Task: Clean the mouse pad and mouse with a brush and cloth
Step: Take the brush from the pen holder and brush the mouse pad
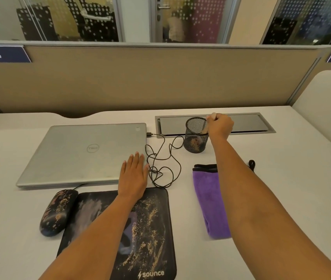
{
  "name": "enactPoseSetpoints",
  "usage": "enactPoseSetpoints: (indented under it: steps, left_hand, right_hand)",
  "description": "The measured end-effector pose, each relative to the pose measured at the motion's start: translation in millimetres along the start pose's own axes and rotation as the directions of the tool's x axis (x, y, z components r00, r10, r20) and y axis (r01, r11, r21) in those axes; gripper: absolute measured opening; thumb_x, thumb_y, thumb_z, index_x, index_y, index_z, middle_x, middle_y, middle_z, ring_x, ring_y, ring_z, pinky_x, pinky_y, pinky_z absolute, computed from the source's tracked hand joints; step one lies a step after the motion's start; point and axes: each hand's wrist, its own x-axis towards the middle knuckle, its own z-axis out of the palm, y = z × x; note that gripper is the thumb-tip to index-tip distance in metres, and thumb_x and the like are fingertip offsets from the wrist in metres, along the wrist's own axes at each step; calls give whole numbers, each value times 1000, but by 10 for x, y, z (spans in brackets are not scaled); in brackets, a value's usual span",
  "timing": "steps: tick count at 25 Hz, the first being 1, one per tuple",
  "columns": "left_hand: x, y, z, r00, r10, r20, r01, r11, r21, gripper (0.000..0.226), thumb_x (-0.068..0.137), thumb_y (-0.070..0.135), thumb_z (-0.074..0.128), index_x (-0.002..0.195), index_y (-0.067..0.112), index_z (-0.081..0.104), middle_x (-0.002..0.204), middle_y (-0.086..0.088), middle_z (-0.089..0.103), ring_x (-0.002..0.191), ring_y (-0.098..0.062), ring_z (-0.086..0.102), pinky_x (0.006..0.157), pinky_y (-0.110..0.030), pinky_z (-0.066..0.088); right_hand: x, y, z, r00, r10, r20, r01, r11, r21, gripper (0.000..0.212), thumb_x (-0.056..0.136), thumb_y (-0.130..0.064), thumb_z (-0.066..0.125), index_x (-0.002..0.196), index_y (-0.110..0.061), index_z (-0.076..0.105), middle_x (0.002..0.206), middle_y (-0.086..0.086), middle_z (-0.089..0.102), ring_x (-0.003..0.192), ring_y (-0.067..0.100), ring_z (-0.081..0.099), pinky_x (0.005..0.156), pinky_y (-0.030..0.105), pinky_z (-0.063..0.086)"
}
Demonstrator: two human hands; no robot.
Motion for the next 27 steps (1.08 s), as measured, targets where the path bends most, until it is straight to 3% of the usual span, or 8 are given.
enactPoseSetpoints:
  steps: [7, 10, 14, 16, 19, 24, 27]
  left_hand:
    - [-275, -38, -196, 1000, 0, -26, 0, 1000, 10, 51, 100, 33, 15, 147, 14, 11, 156, -6, 7, 144, -20, 2, 118, -35, 2]
    - [-500, -91, -304, 999, -10, -30, 11, 1000, 4, 51, 100, 35, 14, 147, 15, 12, 156, -4, 7, 144, -19, 2, 118, -35, 1]
    - [-836, -189, -422, 1000, 2, -26, -1, 1000, 15, 51, 100, 35, 13, 147, 15, 9, 157, -4, 4, 144, -18, -1, 118, -34, -2]
    - [-1010, -241, -462, 999, 11, -30, -11, 1000, 2, 51, 100, 36, 14, 147, 15, 9, 157, -4, 4, 144, -17, -2, 117, -33, -4]
    - [-1280, -334, -490, 1000, 22, -9, -22, 1000, 12, 52, 100, 36, 15, 147, 15, 9, 157, -4, 5, 144, -17, -1, 117, -34, -3]
    - [-1716, -451, -454, 998, 35, 43, -37, 999, 28, 52, 100, 36, 12, 147, 14, 8, 157, -4, 4, 144, -18, -3, 117, -35, -4]
    - [-1975, -455, -393, 997, 55, 58, -57, 998, 31, 55, 98, 39, 5, 147, 15, 8, 157, -4, 3, 144, -18, -3, 115, -33, -7]
  right_hand:
    - [-248, -354, -391, 985, -129, -118, 146, 978, 150, 24, 88, -24, 64, 77, -3, 67, 82, 13, 62, 72, 20, 52, 62, 22, 39]
    - [-456, -484, -611, 980, -115, -166, 156, 952, 265, 25, 89, -27, 63, 78, -4, 64, 82, 8, 58, 72, 15, 48, 54, 6, 38]
    - [-877, -522, -750, 998, 23, -58, 8, 879, 476, 26, 93, -28, 56, 92, -2, 64, 86, 5, 61, 73, 15, 58, 66, 24, 55]
    - [-1142, -495, -794, 990, 120, 69, -138, 821, 554, 24, 93, -25, 56, 99, -3, 62, 83, 0, 59, 63, 9, 57, 60, 17, 52]
    - [-1539, -375, -766, 962, 204, 184, -269, 836, 478, 20, 85, -21, 67, 101, -8, 65, 75, -3, 58, 59, 6, 54, 60, 15, 48]
    - [-2086, -180, -735, 930, 248, 272, -340, 860, 379, 8, 81, -22, 69, 87, -16, 71, 80, 3, 64, 84, 20, 60, 88, 39, 51]
    - [-2307, -106, -742, 934, 239, 266, -317, 898, 307, 24, 85, -26, 67, 96, -6, 71, 93, 12, 70, 95, 27, 65, 90, 43, 51]
